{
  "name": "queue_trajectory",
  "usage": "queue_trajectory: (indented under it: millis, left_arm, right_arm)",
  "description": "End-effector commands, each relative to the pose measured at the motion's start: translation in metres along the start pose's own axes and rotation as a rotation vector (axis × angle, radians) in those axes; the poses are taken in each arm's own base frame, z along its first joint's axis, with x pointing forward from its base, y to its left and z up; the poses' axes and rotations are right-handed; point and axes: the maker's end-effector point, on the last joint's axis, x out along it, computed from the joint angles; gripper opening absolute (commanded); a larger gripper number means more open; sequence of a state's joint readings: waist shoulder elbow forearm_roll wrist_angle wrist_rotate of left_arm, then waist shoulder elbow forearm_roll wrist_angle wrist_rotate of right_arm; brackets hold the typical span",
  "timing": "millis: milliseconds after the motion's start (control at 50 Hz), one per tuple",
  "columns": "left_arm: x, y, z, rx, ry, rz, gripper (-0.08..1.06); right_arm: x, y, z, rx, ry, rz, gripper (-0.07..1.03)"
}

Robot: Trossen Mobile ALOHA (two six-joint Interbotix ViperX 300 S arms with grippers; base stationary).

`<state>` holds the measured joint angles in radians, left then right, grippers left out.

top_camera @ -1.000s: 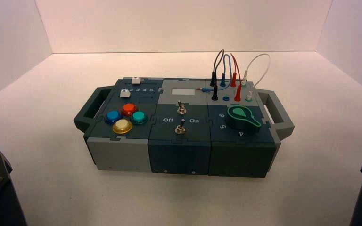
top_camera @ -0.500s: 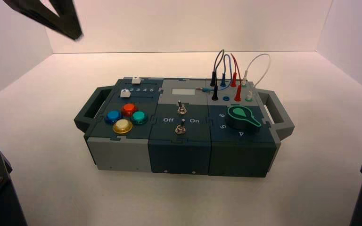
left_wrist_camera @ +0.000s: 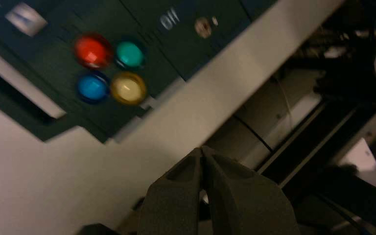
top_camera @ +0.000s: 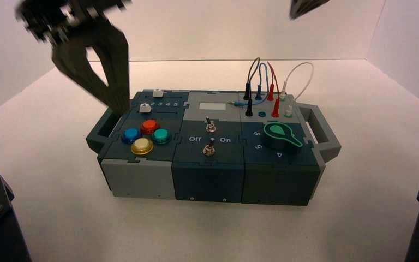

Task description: Rotate the box clockwise.

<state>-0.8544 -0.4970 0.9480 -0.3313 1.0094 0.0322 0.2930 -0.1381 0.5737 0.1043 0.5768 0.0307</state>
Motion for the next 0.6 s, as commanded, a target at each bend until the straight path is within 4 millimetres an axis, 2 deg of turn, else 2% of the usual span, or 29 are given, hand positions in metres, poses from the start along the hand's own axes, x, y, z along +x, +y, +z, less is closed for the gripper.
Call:
queue_trajectory:
  millis: [20, 300, 600]
  left_arm:
    - [0.004, -0.01, 0.003, -0.005, 0.043, -0.025, -0.03]
    - [0.028, -0.014, -0.015, -0.057, 0.197, -0.038, -0.03]
    - [0.055, -0.006, -0.021, -0.1, 0.316, -0.007, -0.03]
  right_arm:
    - [0.009, 0.011, 0.013, -0.017, -0.003, 0.015, -0.02]
    - [0.049, 0.012, 0.006, -0.016, 0.083, 0.01, -0.02]
    - [0.075, 0.013, 0.004, -0.015, 0.129, 0.008, -0.02]
